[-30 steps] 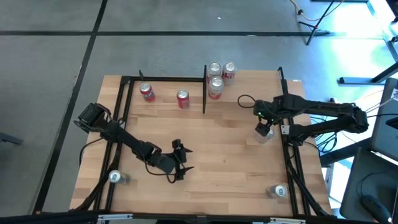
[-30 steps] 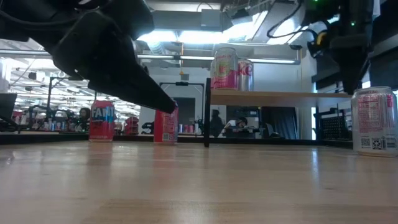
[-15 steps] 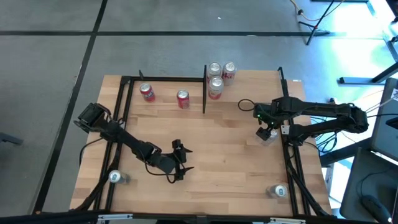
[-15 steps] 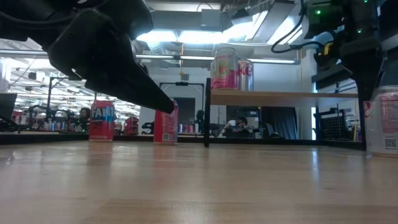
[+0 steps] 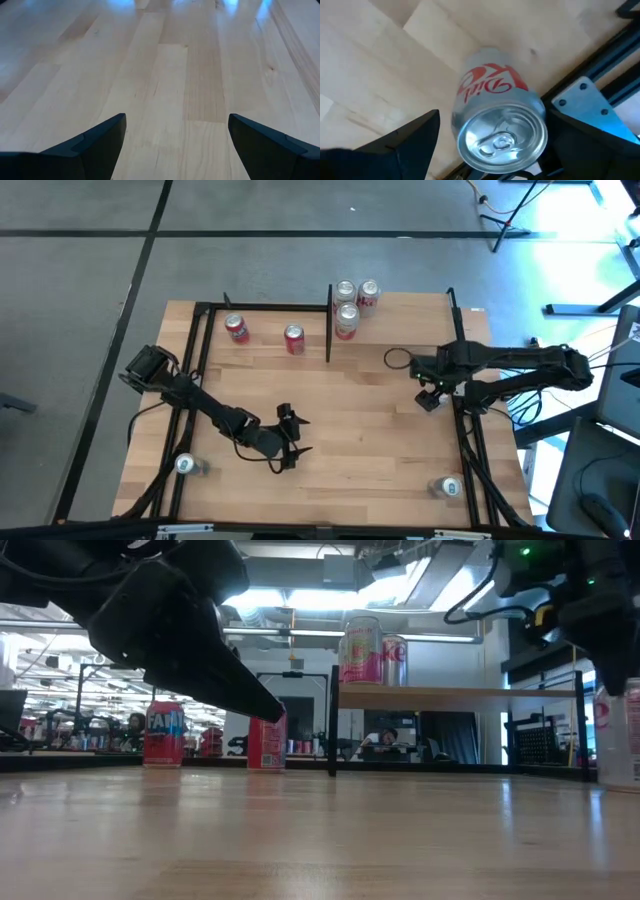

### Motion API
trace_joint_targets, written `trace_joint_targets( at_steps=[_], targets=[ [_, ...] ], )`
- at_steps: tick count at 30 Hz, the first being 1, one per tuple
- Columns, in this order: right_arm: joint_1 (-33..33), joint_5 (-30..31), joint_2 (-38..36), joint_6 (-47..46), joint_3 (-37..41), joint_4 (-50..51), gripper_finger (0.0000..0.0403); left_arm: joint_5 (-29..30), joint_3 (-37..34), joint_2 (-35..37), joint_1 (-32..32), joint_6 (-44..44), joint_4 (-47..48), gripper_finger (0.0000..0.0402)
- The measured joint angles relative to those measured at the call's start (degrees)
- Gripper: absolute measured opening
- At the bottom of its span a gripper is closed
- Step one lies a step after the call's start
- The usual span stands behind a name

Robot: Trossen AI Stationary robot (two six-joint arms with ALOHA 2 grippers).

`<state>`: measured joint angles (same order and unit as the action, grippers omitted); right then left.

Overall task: Place canned beverage on shelf
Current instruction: Put the silver soda can on the shelf aligned with the other silver soda can

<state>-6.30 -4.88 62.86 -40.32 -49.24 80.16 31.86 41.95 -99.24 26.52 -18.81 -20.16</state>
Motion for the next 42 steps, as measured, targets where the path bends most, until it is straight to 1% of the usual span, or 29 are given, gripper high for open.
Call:
trace_joint_targets(
  at_steps=[5, 9, 12, 17, 21, 25, 28, 32, 36, 42],
  targets=[
    [3.8, -0.3, 0.0, -3.0, 1.2, -0.6, 0.0349, 0.1, 0.0, 0.0, 0.0, 0.0, 0.0, 0.0346],
    [5.5, 1.3, 0.0, -2.9, 1.5, -0.9, 0.0347, 0.4, 0.0, 0.0, -0.1, 1.2, 0.0, 0.0346],
    [6.6, 2.3, 0.0, -1.5, 1.5, -1.0, 0.0324, 0.5, 0.0, 0.0, -0.2, 1.4, 0.0, 0.0346],
    [8.7, 3.0, -0.1, 2.5, 1.3, -2.3, 0.0244, 0.5, 0.0, 0.0, -0.2, 2.7, 0.0, 0.0346],
    [11.5, 3.9, 0.3, 7.9, -0.1, -7.4, 0.0242, 0.5, 0.0, 0.0, -0.2, 2.9, 0.0, 0.0346],
    [15.2, 5.2, 2.0, 12.1, -3.6, -13.7, 0.0242, 0.5, 0.0, 0.0, -0.2, 3.0, 0.0, 0.0346],
    [17.9, 5.3, 5.6, 16.7, -6.5, -19.1, 0.0242, 0.4, 0.0, 0.0, -0.2, 3.0, 0.0, 0.0346],
    [20.7, 7.4, 12.1, 24.4, -11.2, -20.6, 0.0242, 0.4, 0.0, 0.0, -0.2, 3.0, 0.0, 0.0346],
    [22.5, 7.7, 20.2, 30.1, -17.1, -19.0, 0.0242, 0.4, 0.0, 0.0, -0.2, 3.1, 0.4, 0.0346],
    [25.4, 8.7, 30.5, 34.9, -25.2, -14.2, 0.0242, 0.4, 0.0, 0.0, -0.1, 3.0, 1.2, 0.0346]
  ],
)
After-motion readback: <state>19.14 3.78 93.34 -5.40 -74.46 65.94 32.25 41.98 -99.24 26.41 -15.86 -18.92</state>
